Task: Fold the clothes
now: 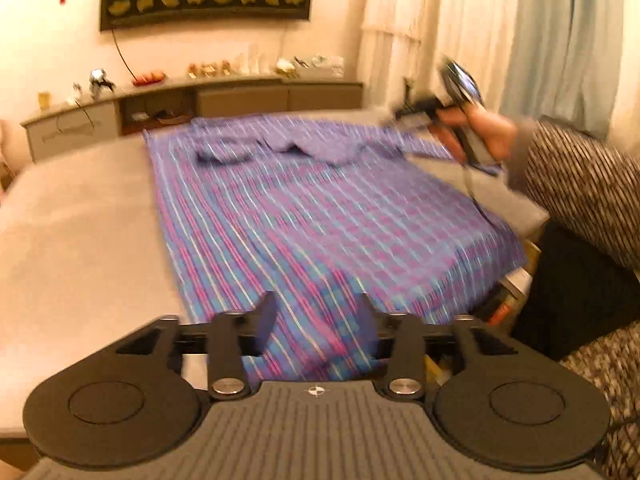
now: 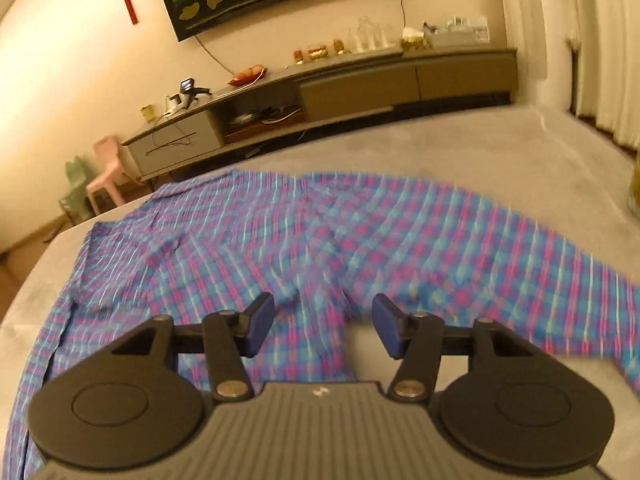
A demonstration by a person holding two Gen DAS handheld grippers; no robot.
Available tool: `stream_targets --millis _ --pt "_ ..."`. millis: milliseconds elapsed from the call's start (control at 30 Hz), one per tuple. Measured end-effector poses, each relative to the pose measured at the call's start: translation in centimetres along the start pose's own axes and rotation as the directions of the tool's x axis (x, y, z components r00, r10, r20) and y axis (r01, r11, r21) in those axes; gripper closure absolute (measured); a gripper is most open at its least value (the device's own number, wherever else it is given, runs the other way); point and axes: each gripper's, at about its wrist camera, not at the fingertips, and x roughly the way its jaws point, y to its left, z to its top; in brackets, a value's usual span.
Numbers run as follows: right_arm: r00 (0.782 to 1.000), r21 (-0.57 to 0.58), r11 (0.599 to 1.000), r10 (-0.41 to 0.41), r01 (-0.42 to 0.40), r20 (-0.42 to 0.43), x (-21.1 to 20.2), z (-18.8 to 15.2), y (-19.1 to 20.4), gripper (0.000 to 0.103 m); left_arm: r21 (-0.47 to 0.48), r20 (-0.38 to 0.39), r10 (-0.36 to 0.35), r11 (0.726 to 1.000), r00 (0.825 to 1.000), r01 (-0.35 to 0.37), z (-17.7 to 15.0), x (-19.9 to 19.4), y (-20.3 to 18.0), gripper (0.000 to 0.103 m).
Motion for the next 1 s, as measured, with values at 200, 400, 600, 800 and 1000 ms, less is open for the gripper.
stream_targets --millis 200,400,600,800,1000 --pt "0.988 -0.007 0.988 0.153 -0.153 -0.037 2.6 0.1 1.8 0.041 -0.089 0.027 0.103 0.991 0.994 -0.101 6.7 3.8 -0.1 0.041" --pt "0.978 -0.052 0.98 0.188 -0.193 -0.096 5.2 0.9 3.6 0.063 -0.149 -0.051 0.056 0.987 0.997 -0.063 13.8 14.5 -2.5 0.029" --pt "0.995 0.086 0.996 0.001 -0.009 0.098 -3.7 2.7 -5.7 0.042 -0.208 -0.094 -0.031 0.978 0.995 0.011 20.5 24.4 -6.3 0.028" --pt "0.883 0.083 0.88 -0.47 0.468 0.0 -6.3 -0.9 -17.2 0.038 -0.227 -0.102 -0.132 0.968 0.986 0.106 24.3 30.4 -12.0 0.02" --pt "0.913 0.022 0.913 -0.407 0.408 -0.015 -5.8 -1.8 -17.7 0.084 -0.271 -0.178 -0.196 0.952 0.964 0.144 24.4 34.5 -16.1 0.02"
